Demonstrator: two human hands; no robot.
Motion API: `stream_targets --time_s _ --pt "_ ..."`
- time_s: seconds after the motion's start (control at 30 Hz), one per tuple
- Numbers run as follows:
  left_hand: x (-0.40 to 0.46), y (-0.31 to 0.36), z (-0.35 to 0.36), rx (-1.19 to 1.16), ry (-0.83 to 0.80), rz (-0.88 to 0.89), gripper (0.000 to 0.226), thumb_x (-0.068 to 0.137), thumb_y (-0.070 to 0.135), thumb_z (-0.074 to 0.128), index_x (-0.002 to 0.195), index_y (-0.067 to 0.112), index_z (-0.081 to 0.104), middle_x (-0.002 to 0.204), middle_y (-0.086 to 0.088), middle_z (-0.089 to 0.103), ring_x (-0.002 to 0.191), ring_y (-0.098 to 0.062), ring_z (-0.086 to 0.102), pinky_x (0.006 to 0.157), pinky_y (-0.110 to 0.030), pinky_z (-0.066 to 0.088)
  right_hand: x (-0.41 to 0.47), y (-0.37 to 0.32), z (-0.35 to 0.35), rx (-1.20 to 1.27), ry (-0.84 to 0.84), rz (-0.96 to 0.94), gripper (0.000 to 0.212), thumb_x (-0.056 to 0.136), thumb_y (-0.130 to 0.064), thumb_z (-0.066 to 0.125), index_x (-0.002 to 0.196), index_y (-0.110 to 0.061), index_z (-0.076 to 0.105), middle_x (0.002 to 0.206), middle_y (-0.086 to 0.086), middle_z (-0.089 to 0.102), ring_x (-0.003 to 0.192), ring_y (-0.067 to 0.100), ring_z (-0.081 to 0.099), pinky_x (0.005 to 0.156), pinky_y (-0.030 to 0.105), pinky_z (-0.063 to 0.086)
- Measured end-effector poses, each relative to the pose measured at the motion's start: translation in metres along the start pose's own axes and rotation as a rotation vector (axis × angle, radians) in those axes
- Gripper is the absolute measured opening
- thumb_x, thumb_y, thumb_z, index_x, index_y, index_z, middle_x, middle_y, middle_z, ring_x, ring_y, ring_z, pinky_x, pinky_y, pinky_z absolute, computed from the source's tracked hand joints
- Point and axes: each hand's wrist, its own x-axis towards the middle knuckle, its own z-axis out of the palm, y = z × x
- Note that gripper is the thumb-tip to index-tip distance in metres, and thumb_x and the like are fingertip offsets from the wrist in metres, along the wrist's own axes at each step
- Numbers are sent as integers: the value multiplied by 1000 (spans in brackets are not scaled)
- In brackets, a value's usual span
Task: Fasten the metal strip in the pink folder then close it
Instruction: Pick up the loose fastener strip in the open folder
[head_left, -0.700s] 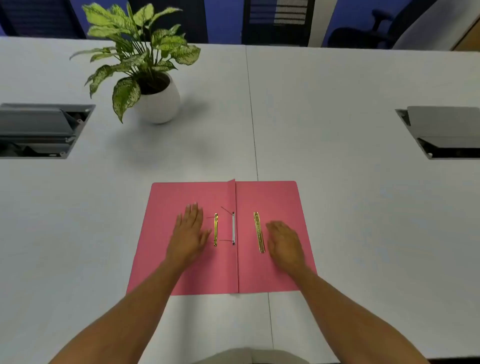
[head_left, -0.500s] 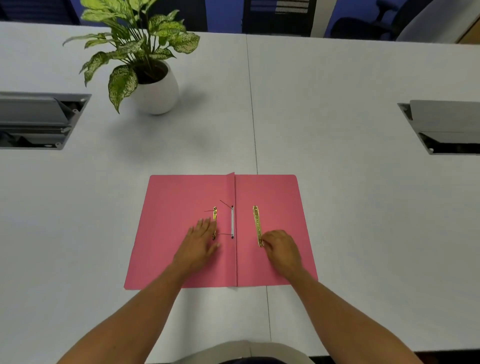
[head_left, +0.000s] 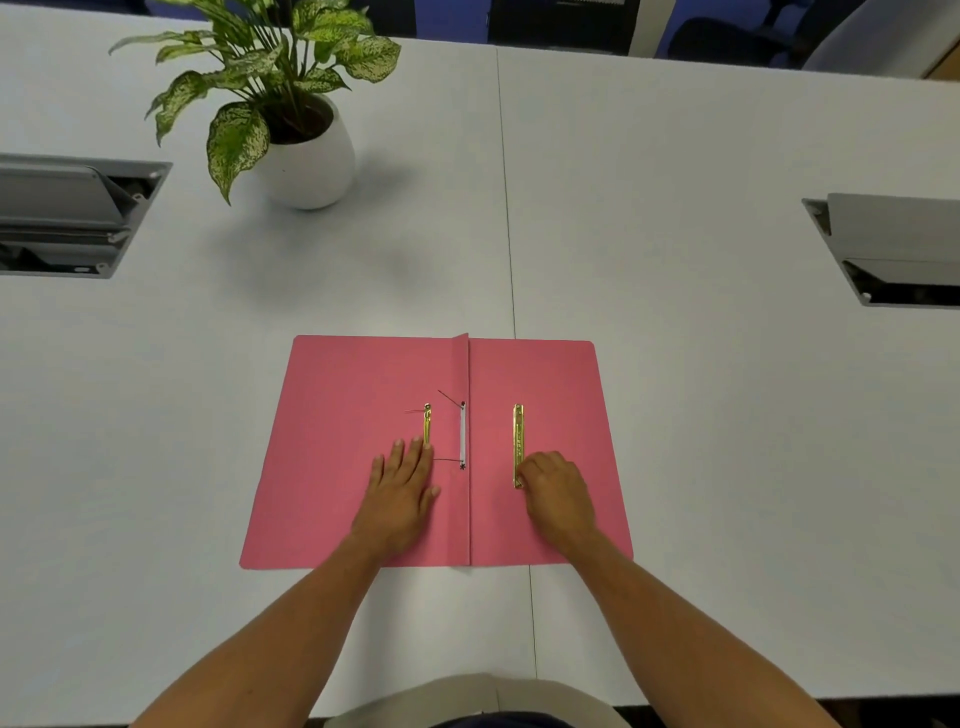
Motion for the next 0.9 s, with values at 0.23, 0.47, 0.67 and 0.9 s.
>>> stream_targets --time_s 0.23,0.47,0.67,0.9 --pt "-2 6 -6 -94 37 -23 71 90 56 11 152 20 7 160 -1 -6 149 -23 -8 118 -41 -9 0 -5 0 11 -20 -11 18 74 -3 76 86 -14 66 82 4 69 72 20 61 62 33 50" --pt "6 28 -32 -441 357 -55 41 97 38 41 126 15 61 143 -5 50 138 -23 38 114 -43 29 14 -32 -13 121 71 -116 17 78 3 68 91 -8 63 85 9 66 71 25 59 62 32 42" --pt "17 47 -55 -799 323 -150 27 94 35 55 100 14 71 97 -3 66 93 -20 59 84 -35 47 19 -61 -17 216 65 -235 19 83 4 57 98 -8 58 97 12 62 74 28 59 56 32 41" --pt "21 41 -59 -1129 182 -291 16 90 14 63 79 6 72 69 -2 68 60 -2 59 68 -25 46 24 -72 -14 255 63 -314 27 86 -1 59 110 -11 57 110 9 62 85 26 62 60 28 44"
